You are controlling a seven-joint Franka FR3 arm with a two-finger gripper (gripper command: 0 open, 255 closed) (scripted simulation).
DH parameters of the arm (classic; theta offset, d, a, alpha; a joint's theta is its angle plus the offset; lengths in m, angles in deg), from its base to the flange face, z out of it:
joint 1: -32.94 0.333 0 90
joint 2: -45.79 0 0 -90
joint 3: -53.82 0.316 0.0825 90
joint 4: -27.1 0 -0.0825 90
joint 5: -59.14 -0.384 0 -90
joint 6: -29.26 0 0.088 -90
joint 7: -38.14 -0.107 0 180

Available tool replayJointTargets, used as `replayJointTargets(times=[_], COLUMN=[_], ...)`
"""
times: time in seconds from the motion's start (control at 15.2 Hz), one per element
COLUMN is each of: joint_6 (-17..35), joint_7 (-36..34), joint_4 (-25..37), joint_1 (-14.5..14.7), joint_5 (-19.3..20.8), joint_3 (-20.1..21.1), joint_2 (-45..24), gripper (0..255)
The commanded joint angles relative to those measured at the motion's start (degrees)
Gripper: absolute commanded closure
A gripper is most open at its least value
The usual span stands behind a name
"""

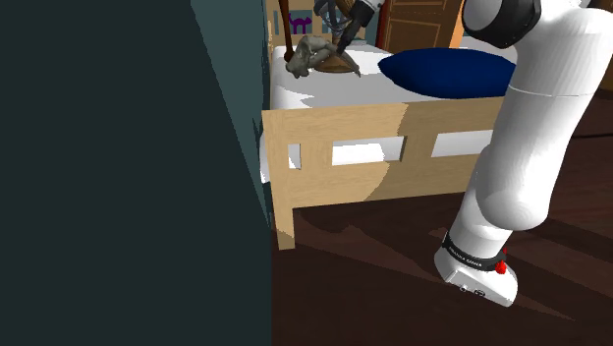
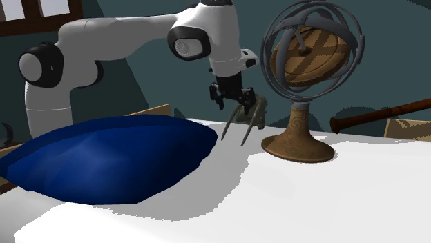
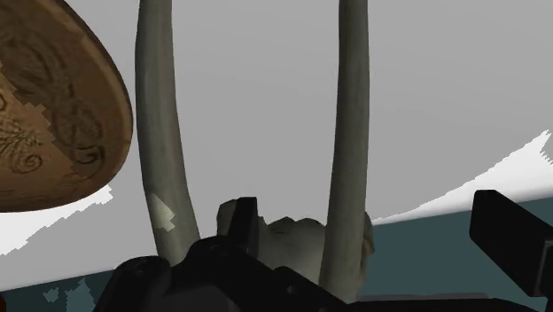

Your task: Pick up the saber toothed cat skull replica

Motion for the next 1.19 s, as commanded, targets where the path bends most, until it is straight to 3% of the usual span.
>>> replayJointTargets(times=[0.0,0.07,0.66,1.12], joint_6=[0.61,0.65,0.60,-5.14], joint_7=[0.34,0.18,0.34,-1.52], joint_4=[-1.00,-1.04,-0.99,6.47], joint_1=[0.15,0.24,0.15,-1.22], joint_5=[0.16,0.27,0.15,-1.39], joint_3=[0.09,0.15,0.08,-0.53], joint_2=[0.22,0.35,0.21,-2.07], gripper=[0,255,255,255])
